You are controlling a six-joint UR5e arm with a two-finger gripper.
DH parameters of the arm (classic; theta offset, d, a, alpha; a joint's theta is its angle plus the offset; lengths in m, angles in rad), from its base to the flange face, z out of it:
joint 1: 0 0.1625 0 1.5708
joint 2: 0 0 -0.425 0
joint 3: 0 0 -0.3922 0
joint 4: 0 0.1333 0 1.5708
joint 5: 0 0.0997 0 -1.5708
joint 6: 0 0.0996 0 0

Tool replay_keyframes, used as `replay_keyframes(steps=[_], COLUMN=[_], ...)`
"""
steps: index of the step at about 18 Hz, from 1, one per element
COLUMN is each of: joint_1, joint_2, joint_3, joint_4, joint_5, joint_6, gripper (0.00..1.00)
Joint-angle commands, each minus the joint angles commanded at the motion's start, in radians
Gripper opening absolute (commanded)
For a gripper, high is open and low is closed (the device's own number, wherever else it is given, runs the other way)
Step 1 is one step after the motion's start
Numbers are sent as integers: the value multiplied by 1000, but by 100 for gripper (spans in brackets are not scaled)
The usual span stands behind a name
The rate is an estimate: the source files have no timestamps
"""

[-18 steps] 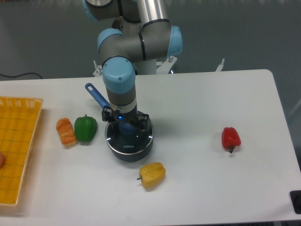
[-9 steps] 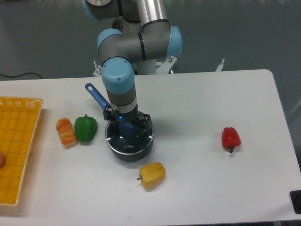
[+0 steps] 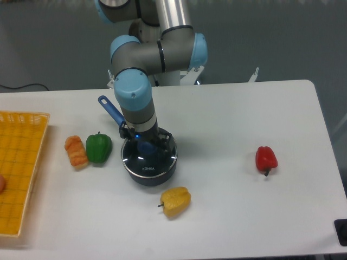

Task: Open the lid

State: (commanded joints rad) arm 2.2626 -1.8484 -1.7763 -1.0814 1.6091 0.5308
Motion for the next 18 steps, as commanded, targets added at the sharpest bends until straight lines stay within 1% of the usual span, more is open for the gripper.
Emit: replay_keyframes(steps=[1,3,6,9,10,14,17,18], joint_1=[0,0,0,0,0,0,5,8], joint_2=[0,0,0,0,2,2,5,5], joint_3=[0,0,2,2,2,3,18,35], joint_4=[0,0,0,0,-2,-3,-17,-49], joint_5=[0,0,-5,-6,-6,-6,-5,0], joint_6=[0,0,0,0,0,0,2,9], gripper=[85,85,81,77,73,68,68,67])
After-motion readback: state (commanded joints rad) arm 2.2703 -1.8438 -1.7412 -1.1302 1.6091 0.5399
